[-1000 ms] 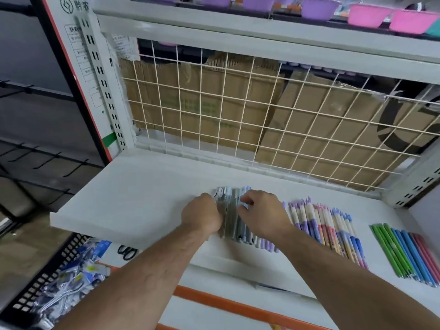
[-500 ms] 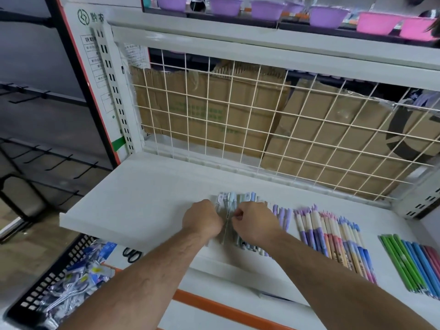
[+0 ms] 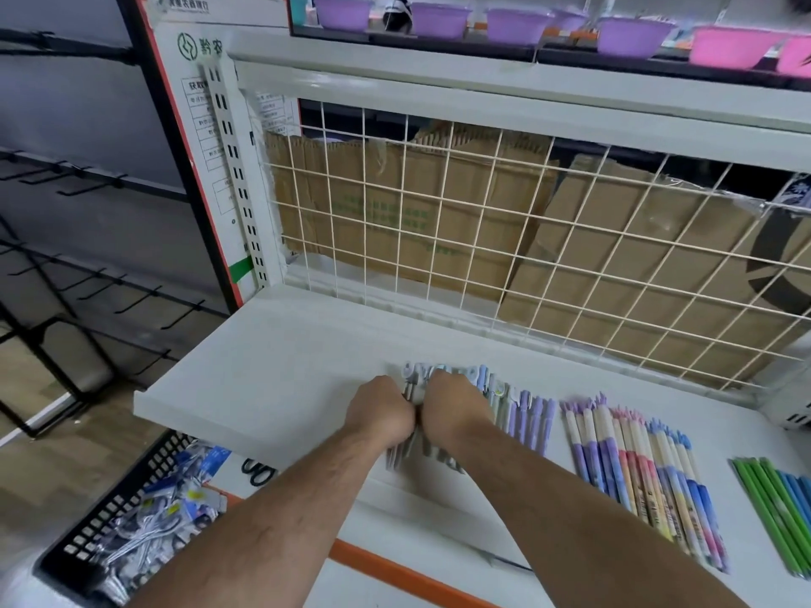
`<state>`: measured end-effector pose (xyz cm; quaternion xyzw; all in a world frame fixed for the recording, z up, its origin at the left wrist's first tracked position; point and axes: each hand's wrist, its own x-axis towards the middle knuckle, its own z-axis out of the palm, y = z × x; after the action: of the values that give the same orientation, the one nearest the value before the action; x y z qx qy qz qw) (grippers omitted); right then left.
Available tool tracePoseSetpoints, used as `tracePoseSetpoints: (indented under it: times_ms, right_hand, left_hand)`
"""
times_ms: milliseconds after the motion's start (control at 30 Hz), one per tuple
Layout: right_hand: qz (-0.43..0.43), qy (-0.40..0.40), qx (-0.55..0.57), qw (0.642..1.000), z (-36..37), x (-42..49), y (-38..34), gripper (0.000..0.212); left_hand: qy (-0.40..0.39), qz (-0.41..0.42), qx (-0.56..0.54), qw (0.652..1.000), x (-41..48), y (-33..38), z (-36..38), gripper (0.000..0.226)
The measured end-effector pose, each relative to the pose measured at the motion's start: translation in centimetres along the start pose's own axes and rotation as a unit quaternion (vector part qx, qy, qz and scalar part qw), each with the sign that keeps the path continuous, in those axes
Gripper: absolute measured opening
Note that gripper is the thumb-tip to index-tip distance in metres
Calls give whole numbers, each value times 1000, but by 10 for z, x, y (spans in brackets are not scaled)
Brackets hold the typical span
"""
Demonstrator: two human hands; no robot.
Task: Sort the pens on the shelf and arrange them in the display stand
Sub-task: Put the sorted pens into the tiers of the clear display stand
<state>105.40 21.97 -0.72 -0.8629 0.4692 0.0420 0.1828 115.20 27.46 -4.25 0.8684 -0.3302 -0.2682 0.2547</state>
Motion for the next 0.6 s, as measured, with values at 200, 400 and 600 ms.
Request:
tracePoseSetpoints:
  times_ms: [200, 400, 600]
  right_hand:
    - [11, -34, 43, 998, 1, 16, -2, 19]
    - [47, -51, 123, 990, 12, 27, 1, 29]
    - [62, -58, 218, 972, 9, 21, 2, 17]
  left_hand:
    - [-9, -19, 5, 1000, 4, 6, -5, 9]
    - [-24, -37, -11, 999, 9, 6, -5, 23]
    - [-34, -44, -23, 998, 3, 8, -10, 21]
